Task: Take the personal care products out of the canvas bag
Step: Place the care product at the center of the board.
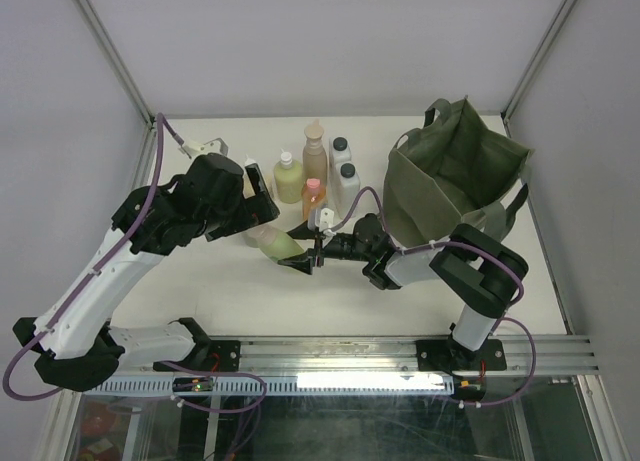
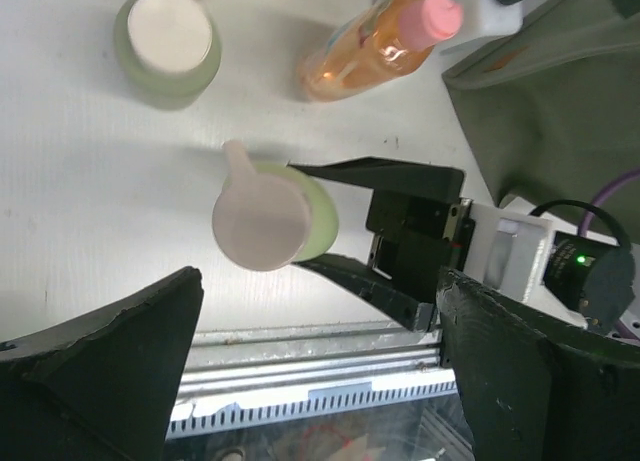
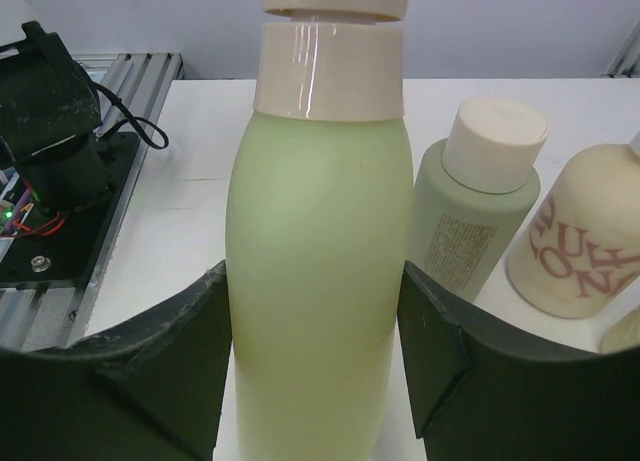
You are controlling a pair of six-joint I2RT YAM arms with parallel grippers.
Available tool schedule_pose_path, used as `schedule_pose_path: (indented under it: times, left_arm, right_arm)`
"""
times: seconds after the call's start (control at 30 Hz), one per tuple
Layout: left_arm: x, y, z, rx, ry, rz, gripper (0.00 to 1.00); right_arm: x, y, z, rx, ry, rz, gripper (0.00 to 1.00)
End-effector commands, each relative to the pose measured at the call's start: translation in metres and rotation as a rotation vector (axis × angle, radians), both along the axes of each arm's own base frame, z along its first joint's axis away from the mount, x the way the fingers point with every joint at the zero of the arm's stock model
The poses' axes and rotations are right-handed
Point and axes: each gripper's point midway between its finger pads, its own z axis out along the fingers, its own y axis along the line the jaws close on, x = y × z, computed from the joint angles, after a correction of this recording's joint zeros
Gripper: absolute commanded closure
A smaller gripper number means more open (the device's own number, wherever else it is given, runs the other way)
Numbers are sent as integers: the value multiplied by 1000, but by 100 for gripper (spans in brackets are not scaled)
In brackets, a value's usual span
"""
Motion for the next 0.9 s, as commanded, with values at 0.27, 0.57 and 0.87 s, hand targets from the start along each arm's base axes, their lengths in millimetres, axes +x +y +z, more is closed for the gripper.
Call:
schedule_pose_path:
  times: [0.27, 0.57, 0.87]
  left_arm:
    - [20, -17, -27, -97, 88, 30, 11]
    - [23, -22, -46, -101, 128, 12, 42]
    - [26, -29, -51, -64, 123, -81, 90]
  right_arm:
    - [-6, -6, 109, 298, -248, 0, 100]
    - [-7, -8, 116, 310, -252, 0, 100]
    - [-8, -8, 113, 296, -246, 6, 100]
